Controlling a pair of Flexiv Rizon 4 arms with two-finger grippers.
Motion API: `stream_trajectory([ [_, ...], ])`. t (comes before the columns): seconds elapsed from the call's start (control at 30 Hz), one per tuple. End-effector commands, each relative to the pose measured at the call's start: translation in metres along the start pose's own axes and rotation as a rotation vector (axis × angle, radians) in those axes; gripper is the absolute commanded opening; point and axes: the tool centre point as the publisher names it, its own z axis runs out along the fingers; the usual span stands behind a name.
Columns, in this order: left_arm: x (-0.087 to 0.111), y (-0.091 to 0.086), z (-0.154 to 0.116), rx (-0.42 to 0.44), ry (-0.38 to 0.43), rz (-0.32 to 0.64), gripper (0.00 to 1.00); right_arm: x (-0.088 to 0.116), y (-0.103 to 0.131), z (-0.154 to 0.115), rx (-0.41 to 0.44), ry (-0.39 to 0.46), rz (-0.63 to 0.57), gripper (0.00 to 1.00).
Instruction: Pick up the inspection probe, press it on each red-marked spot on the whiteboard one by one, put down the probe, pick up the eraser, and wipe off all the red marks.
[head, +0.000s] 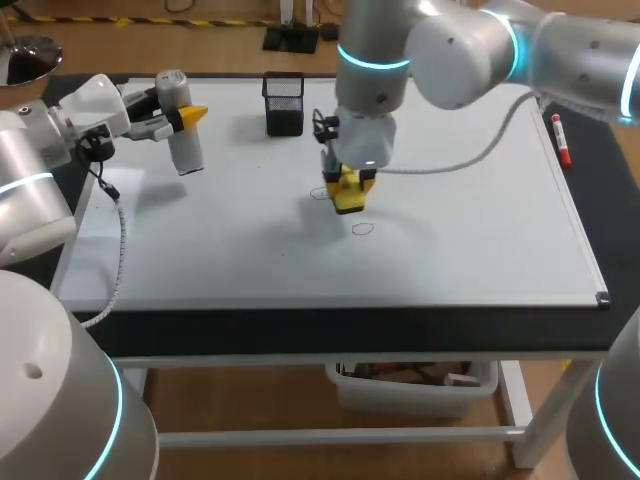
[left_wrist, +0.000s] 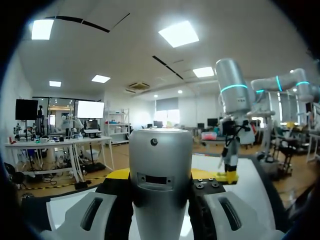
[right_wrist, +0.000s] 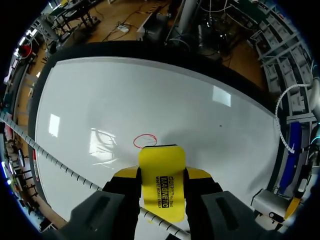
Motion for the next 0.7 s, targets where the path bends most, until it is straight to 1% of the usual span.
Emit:
stream_trajectory([
  [0.03, 0.000, 0.001, 0.001, 0.005, -0.003, 0.003, 0.00, -0.018, -0.011, 0.009, -0.011, 0.023, -0.003, 0.00],
  [0.13, 0.000, 0.001, 0.001, 0.005, -0.003, 0.003, 0.00, -0.026, -0.014, 0.013, -0.007, 0.022, -0.005, 0.00],
  [0.27, 0.000, 0.001, 0.001, 0.005, -0.003, 0.003, 0.00, -0.032, -0.018, 0.022, 0.003, 0.028, -0.009, 0.00],
  [0.5, 0.000, 0.001, 0.001, 0.005, -0.003, 0.003, 0.00, -0.037, -0.023, 0.031, 0.001, 0.033, -0.010, 0.00],
  [0.7, 0.000, 0.001, 0.001, 0.005, -0.003, 0.003, 0.00, -0.039, -0.022, 0.035, -0.010, 0.033, -0.022, 0.00],
])
